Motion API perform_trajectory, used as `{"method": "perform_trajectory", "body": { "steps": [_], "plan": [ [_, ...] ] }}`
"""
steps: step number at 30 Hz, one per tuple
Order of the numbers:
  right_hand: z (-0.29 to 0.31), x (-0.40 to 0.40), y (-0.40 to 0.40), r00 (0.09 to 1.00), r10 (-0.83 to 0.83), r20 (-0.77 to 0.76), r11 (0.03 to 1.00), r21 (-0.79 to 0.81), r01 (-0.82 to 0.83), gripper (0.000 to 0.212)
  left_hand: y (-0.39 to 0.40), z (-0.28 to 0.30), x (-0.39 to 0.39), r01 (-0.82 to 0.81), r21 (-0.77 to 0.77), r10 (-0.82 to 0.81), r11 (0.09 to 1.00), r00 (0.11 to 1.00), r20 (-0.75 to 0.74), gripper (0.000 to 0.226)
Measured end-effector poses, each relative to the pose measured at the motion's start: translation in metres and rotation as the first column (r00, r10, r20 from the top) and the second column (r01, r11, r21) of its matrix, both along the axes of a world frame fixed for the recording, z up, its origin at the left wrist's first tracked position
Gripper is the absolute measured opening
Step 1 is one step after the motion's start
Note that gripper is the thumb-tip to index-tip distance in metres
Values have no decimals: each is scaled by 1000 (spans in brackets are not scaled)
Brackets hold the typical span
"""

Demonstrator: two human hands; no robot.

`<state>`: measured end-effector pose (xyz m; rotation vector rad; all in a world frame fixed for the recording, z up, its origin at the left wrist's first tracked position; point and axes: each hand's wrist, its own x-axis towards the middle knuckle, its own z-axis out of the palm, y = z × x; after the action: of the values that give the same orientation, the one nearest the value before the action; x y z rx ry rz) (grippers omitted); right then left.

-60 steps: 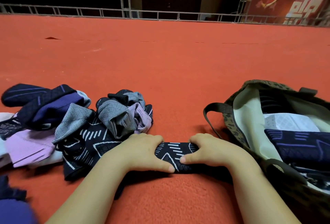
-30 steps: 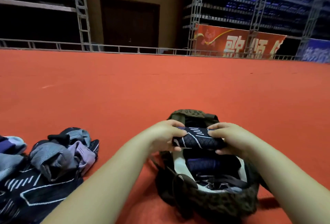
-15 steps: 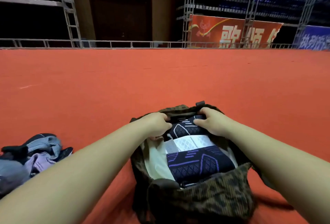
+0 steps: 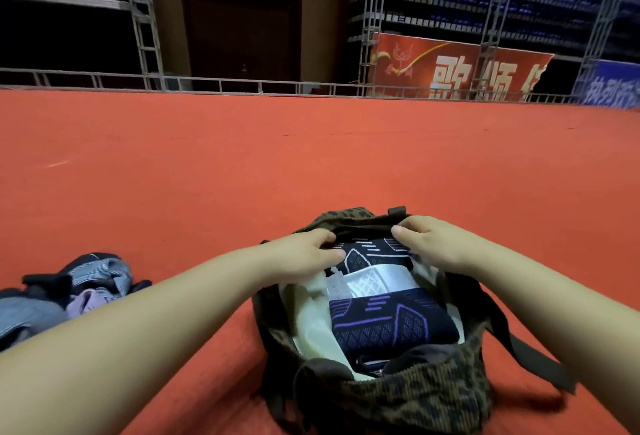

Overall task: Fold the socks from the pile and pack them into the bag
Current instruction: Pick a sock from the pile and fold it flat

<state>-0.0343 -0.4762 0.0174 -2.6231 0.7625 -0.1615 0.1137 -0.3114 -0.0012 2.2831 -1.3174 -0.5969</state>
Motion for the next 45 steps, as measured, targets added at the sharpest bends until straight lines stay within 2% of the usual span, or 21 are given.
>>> {"method": "perform_trajectory", "body": {
  "steps": [4, 7, 12, 15, 17, 19, 22, 25, 28, 30, 32, 35, 37, 38, 40, 42, 45],
  "plan": [
    [11, -5, 35, 997, 26, 72, 1000, 8, -26, 37, 47, 11, -2, 15, -43, -19, 999, 996, -84, 43],
    [18, -1, 78, 987, 53, 148, 996, 68, -64, 21, 97, 19, 2, -35, -12, 33, 999, 994, -103, 33],
    [26, 21, 167, 966, 170, 197, 971, 134, -198, 21, 182, 33, 5, -161, -37, 159, 986, 985, -64, 36],
    [19, 34, 212, 956, 208, 206, 951, 187, -248, 16, 232, 35, 6, -260, -112, 258, 959, 966, -30, 37],
    [12, 41, 243, 949, 242, 201, 943, 183, -279, 22, 272, 29, 5, -342, -206, 329, 917, 939, -98, 30],
    [6, 47, 265, 942, 270, 198, 929, 203, -309, 27, 303, 16, 6, -433, -287, 376, 854, 897, -233, 18],
    [-7, 69, 291, 935, 292, 199, 896, 284, -340, 25, 340, -3, 16, -567, -312, 452, 762, 812, -370, 10],
    [-22, 95, 307, 935, 247, 253, 864, 380, -331, 21, 350, -2, 28, -685, -327, 487, 652, 708, -512, 12],
    [-32, 116, 321, 933, 168, 317, 820, 481, -311, 15, 346, -3, 35, -701, -247, 463, 669, 653, -599, 14],
    [-33, 127, 330, 935, 110, 336, 768, 568, -295, 17, 339, -10, 36, -701, -199, 450, 685, 622, -641, 27],
    [-30, 141, 335, 937, 83, 339, 728, 621, -290, 23, 328, -17, 39, -728, -180, 467, 662, 588, -660, 38],
    [-25, 158, 343, 955, 75, 287, 646, 715, -266, 38, 314, -25, 47, -775, -203, 486, 599, 553, -676, 44],
    [-27, 164, 349, 970, 71, 235, 537, 810, -235, 41, 307, -33, 56, -809, -253, 452, 531, 523, -723, 64],
    [-30, 164, 351, 972, 74, 224, 520, 823, -229, 39, 305, -35, 58, -823, -268, 431, 501, 506, -747, 70],
    [-37, 166, 350, 969, 73, 237, 513, 824, -240, 34, 300, -40, 62, -824, -309, 419, 474, 520, -744, 69],
    [-44, 166, 346, 964, 51, 262, 489, 835, -252, 33, 294, -47, 61, -802, -343, 470, 489, 574, -671, 62],
    [-53, 157, 337, 942, -39, 334, 416, 863, -289, 36, 291, -57, 52, -764, -393, 477, 512, 634, -609, 70]
  ]
}}
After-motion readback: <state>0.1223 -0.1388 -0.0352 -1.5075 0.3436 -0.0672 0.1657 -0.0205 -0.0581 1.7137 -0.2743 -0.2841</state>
